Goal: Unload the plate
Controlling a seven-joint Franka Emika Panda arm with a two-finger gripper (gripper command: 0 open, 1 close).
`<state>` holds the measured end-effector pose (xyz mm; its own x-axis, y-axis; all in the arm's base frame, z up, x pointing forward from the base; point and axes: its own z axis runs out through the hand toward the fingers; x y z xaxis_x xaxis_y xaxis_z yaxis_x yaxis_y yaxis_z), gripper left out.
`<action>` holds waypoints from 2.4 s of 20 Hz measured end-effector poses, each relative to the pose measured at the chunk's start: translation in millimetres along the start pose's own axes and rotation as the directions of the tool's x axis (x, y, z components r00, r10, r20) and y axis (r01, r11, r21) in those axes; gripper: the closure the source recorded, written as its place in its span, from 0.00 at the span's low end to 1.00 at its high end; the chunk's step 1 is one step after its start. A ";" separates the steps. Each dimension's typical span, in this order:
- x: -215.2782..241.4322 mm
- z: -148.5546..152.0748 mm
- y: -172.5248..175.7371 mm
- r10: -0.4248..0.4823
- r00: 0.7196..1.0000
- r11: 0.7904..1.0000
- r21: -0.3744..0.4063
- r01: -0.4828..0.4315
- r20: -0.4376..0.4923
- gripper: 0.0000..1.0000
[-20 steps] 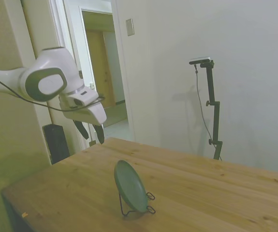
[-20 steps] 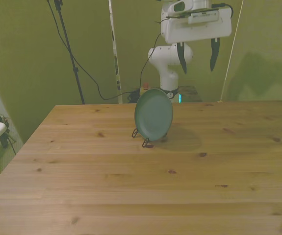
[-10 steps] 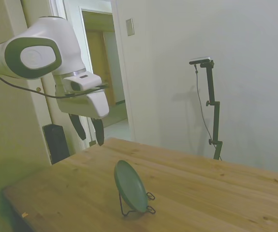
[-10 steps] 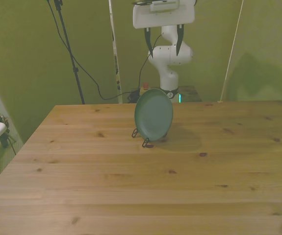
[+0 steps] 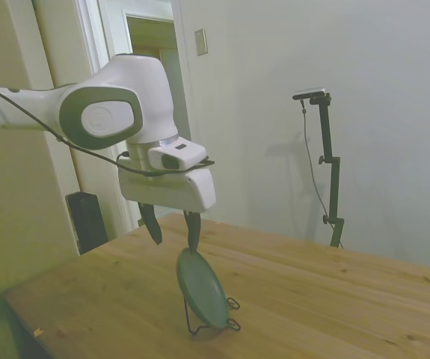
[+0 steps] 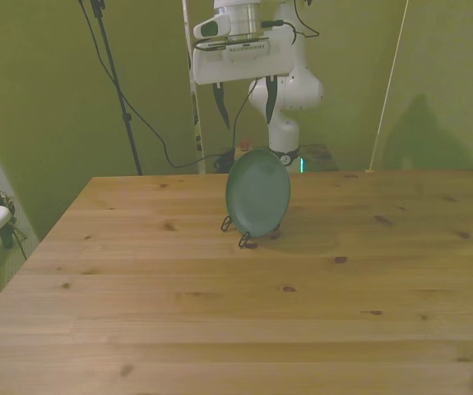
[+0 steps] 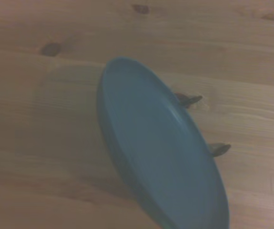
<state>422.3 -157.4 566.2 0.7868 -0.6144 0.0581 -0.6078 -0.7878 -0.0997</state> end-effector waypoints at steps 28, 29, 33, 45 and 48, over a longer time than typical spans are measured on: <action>24.5 81.9 -10.1 -0.247 0.963 0.900 0.394 0.186 0.110 1.00; 23.8 81.8 -11.8 -0.255 0.959 0.899 0.395 0.188 0.123 1.00; 23.7 77.6 -11.8 -0.270 0.949 0.896 0.402 0.186 0.161 1.00; 33.9 76.7 9.5 -0.246 0.940 0.906 0.401 0.137 0.235 1.00; 35.9 78.4 12.6 -0.239 0.941 0.909 0.397 0.130 0.238 1.00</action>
<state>451.3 -186.0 489.2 0.9115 -0.3796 -0.1580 -0.4071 -0.7788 -0.4773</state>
